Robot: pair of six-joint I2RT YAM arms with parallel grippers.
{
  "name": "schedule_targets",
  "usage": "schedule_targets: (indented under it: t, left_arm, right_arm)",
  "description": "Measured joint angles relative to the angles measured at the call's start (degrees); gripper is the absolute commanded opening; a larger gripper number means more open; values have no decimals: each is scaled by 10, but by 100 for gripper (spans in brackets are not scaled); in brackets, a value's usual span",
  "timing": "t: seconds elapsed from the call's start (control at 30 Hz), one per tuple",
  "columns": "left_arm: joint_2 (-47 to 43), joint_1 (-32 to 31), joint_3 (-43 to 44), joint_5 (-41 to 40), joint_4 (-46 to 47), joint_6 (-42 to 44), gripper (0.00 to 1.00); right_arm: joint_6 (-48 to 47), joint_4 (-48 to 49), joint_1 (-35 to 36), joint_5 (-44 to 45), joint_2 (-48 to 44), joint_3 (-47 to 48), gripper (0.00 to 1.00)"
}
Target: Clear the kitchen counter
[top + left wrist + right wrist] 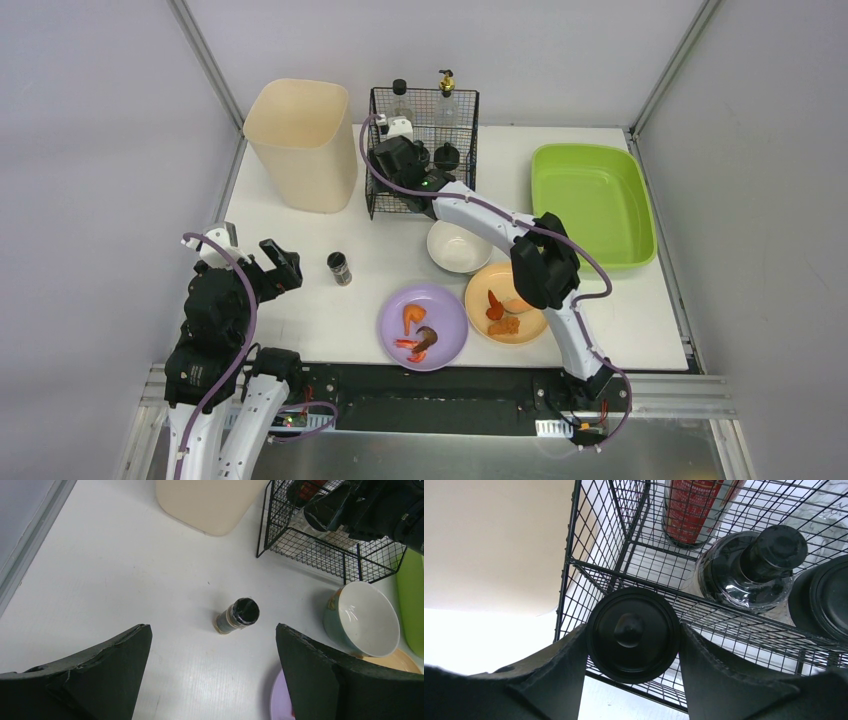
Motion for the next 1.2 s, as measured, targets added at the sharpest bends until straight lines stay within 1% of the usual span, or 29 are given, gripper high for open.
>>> schedule_targets:
  t: [0.07,0.13,0.3,0.43,0.67,0.83,1.0,1.2]
  left_arm:
    - [0,0,0,0,0,0,99]
    - [0,0,0,0,0,0,99]
    - [0,0,0,0,0,0,99]
    - [0,0,0,0,0,0,99]
    - [1,0,0,0,0,0,99]
    - [1,0,0,0,0,0,99]
    - [1,0,0,0,0,0,99]
    - [1,0,0,0,0,0,99]
  right_arm:
    - [2,0,0,0,0,0,68]
    - [4,0,0,0,0,0,72]
    - [6,15,-5,2,0,-11,78]
    - [5,26,-11,7,-5,-33,81]
    - [-2,31,-9,16,-59,-94,90]
    - [-12,38,4,25,-119,-137,92]
    - [-18,49,31,25,-184,-195,92]
    - [-16,56,83,-13,-249,-267,93]
